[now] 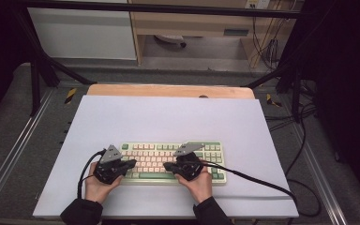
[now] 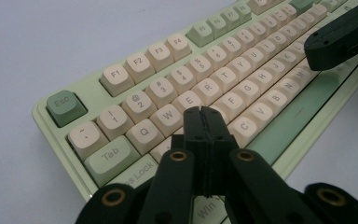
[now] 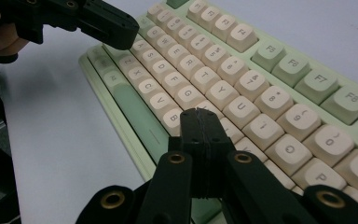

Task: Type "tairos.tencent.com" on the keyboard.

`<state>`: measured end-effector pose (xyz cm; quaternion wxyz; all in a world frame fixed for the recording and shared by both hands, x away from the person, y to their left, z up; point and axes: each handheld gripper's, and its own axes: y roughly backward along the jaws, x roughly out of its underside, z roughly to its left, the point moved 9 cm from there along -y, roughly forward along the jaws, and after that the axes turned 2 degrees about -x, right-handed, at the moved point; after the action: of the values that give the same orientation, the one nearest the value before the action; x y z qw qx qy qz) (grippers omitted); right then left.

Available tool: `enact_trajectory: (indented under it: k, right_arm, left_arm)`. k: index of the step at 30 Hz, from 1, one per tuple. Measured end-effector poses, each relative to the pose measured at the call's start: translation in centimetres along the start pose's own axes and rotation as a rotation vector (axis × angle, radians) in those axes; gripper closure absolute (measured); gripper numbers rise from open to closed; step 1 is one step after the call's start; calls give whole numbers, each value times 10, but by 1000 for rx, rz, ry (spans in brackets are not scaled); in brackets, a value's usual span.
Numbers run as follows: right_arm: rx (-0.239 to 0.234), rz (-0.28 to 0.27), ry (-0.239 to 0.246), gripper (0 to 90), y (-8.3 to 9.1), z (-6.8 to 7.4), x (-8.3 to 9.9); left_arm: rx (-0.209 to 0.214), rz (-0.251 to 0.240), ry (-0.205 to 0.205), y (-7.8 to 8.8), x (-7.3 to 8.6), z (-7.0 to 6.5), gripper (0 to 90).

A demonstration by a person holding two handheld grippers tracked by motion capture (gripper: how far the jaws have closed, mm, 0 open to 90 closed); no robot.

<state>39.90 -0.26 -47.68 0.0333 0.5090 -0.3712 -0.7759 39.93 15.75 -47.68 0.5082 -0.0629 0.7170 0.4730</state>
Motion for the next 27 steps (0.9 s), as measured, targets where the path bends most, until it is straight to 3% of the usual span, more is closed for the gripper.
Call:
enact_trajectory:
  k: [11,27]
  right_arm:
    - [-6,5,-14,900,-10,0,2]
    - [2,27,4,900,-18,2,6]
  left_arm:
    - [-1,2,0,-1,0,0,900]
    - [-3,1,-1,0,0,0,900]
